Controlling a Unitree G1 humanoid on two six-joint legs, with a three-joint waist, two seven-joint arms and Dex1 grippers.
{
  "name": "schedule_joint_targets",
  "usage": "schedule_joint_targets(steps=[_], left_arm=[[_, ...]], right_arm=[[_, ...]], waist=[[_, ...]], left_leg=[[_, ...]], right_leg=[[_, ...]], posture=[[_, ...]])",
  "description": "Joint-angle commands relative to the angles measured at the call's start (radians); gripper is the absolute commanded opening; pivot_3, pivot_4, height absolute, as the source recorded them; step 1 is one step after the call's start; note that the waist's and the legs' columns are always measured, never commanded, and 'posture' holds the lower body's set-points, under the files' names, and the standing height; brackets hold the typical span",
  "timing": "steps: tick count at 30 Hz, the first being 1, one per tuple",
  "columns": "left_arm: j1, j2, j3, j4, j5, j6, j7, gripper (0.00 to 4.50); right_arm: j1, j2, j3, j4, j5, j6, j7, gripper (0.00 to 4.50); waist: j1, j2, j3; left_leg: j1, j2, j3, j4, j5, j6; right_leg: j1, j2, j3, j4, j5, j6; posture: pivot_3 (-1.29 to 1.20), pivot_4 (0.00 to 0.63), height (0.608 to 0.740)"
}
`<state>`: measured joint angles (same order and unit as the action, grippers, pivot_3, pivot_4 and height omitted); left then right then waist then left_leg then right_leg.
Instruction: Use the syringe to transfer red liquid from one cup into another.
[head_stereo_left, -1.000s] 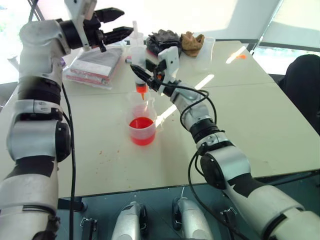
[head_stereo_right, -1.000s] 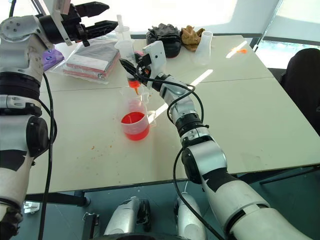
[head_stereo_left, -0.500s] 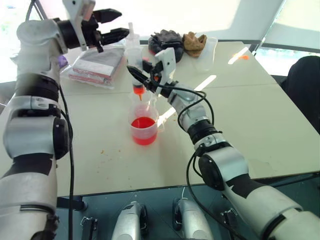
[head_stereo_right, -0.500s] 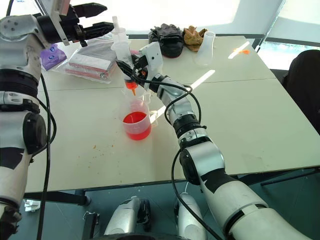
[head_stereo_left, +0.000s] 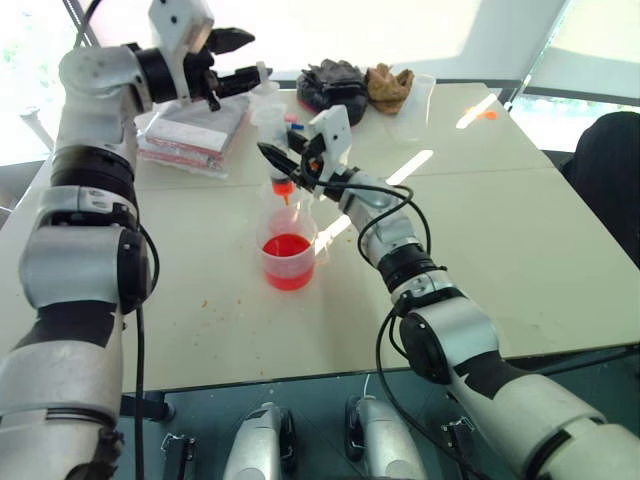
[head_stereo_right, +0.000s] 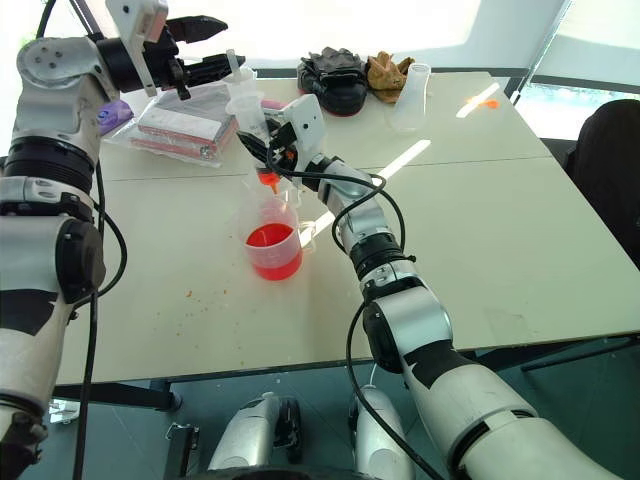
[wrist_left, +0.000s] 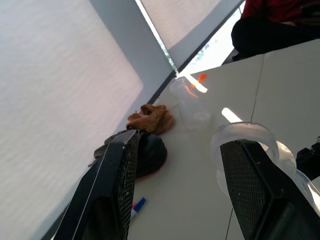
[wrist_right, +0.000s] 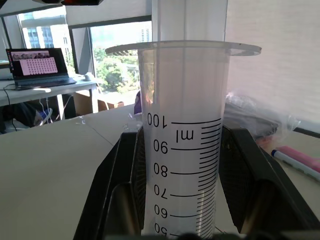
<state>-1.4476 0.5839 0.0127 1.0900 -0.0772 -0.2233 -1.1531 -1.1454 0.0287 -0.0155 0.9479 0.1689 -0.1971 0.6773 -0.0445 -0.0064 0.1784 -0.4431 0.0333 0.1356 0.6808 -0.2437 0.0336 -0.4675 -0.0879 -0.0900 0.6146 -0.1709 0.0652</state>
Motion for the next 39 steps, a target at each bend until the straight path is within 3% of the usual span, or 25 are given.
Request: schedule_joint_targets(steps=[1,39], left_arm=[[-0.020,-0.009,-0.011,-0.010,0.002,0.010,-0.064,2.58],[0.139,-0.045,-0.037,-0.082,0.041,0.023,-0.110,2.58]], right_arm=[[-0.043,0.016,-0.002,-0.028,-0.001,-0.048,0.002,1.47],[-0.094,0.013,-0.044,-0.051,0.037,-0.038,-0.010,1.47]], waist=[[0.000,0.000,0.000],[0.001,0.000,0.000]], left_leg=[[0.000,0.000,0.000,0.000,0.000,0.000],[0.000,0.000,0.000,0.000,0.000,0.000]], right_leg=[[0.000,0.000,0.000,0.000,0.000,0.000],[0.000,0.000,0.000,0.001,0.000,0.000]], posture=[[0.00,0.150,0.740],[0.00,0.150,0.740]])
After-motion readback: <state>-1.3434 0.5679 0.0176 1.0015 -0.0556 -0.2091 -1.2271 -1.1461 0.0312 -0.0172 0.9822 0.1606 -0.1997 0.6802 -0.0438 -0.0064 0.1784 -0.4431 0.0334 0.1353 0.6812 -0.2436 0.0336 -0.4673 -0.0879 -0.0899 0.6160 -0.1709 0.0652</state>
